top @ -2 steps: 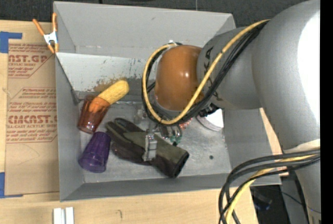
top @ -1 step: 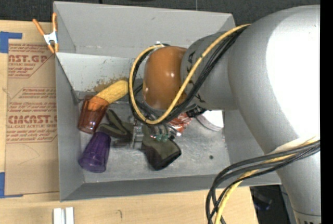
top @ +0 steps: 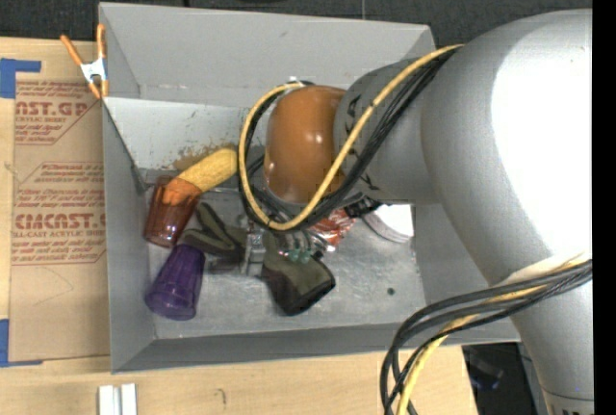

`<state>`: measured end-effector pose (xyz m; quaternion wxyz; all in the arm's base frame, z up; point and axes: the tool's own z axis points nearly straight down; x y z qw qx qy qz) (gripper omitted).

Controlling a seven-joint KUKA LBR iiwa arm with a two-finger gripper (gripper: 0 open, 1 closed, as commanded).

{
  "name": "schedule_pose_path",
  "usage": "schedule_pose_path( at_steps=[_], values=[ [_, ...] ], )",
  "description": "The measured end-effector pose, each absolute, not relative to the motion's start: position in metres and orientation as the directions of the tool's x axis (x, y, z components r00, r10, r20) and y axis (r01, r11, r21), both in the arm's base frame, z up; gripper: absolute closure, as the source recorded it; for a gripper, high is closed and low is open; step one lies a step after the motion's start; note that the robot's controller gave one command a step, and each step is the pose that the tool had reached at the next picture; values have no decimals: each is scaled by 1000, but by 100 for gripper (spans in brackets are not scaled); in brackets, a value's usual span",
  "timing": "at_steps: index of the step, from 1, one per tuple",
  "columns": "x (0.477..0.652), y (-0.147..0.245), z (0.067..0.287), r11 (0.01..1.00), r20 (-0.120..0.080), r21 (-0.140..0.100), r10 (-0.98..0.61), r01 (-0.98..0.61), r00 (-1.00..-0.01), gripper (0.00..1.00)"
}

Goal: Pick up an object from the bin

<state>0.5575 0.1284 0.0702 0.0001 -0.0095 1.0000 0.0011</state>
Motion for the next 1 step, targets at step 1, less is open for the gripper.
schedule_pose_path(
  at_steps=[1],
  values=[
    [558,128,70,1000,0,2,-19,-19,-1000,100]
  ],
)
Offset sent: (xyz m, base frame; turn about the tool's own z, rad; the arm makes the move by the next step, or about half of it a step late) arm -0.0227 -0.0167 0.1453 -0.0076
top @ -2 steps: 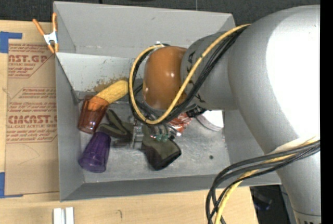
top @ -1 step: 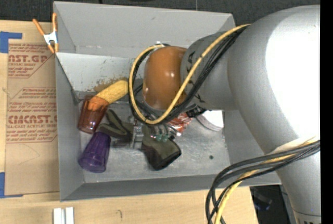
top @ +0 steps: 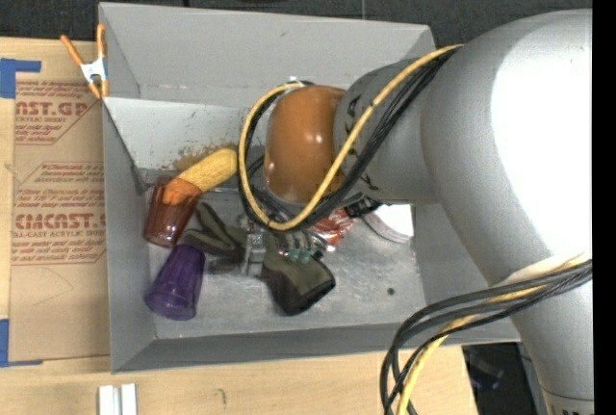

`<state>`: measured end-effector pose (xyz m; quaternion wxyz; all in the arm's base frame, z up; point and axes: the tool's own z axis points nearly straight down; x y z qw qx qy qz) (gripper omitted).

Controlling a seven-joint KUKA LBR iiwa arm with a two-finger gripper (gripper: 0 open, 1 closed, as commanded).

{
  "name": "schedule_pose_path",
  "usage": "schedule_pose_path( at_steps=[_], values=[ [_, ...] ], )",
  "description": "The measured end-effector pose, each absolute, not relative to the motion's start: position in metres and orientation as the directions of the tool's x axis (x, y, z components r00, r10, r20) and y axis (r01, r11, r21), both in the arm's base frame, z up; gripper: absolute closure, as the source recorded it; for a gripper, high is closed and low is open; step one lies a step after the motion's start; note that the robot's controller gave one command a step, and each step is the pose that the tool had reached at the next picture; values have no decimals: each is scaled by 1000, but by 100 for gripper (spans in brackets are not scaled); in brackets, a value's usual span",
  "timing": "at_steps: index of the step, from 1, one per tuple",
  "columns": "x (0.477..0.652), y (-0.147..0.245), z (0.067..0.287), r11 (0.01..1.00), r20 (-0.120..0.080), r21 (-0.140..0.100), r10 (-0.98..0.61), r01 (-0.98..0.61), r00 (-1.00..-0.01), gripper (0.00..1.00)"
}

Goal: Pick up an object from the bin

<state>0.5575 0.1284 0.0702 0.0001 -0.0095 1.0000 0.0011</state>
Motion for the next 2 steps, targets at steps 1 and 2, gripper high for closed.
schedule_pose_path(
  at_steps=[1,2],
  values=[
    [535,113,216,1000,-3,2,-28,-28,-1000,100],
    [535,113,215,1000,-2,1,-28,-28,-1000,100]
  ],
)
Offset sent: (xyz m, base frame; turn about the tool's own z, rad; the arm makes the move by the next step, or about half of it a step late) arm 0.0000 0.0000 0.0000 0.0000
